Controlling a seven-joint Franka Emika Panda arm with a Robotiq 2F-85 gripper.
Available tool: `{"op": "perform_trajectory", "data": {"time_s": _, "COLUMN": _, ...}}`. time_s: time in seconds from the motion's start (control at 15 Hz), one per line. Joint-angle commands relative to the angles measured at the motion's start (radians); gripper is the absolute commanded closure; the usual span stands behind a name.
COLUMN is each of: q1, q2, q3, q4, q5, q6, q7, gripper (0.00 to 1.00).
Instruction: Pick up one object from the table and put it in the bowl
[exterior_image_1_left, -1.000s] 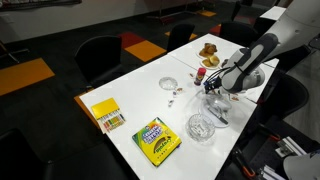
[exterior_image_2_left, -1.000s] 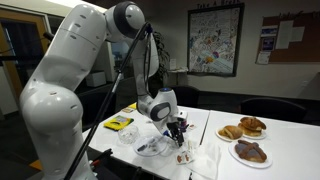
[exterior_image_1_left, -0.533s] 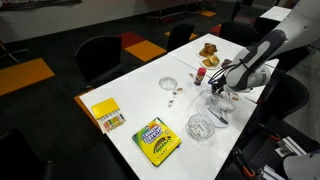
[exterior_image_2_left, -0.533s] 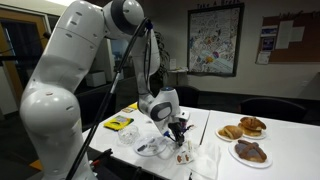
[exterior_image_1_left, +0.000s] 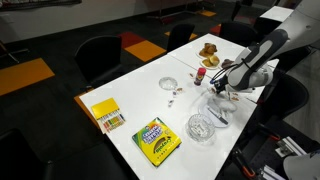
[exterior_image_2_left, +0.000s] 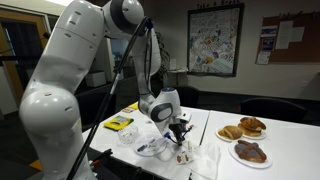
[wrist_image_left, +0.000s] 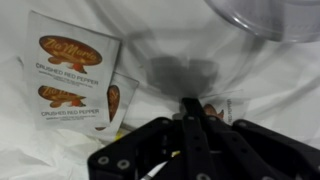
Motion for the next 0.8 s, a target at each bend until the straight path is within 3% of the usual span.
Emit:
{"op": "perform_trajectory", "data": {"time_s": 0.0, "q1": 0.014, "q2": 0.024, "q3": 0.019, "q4": 0.003, "q5": 0.023, "q6": 0.013, "q7": -0.018, "gripper": 1.00}}
{"op": "perform_trajectory", "data": {"time_s": 0.27, "q1": 0.099, "q2": -0.034, "q3": -0.023, "q4": -0.039, "q5": 0.027, "q6": 0.013, "q7": -0.013, "gripper": 1.00}}
{"op": "perform_trajectory", "data": {"time_s": 0.73, "q1": 0.306, "q2": -0.046, "q3": -0.136, "q4": -0.043, "q5": 0.044, "q6": 0.002, "q7": -0.003, "gripper": 1.00}}
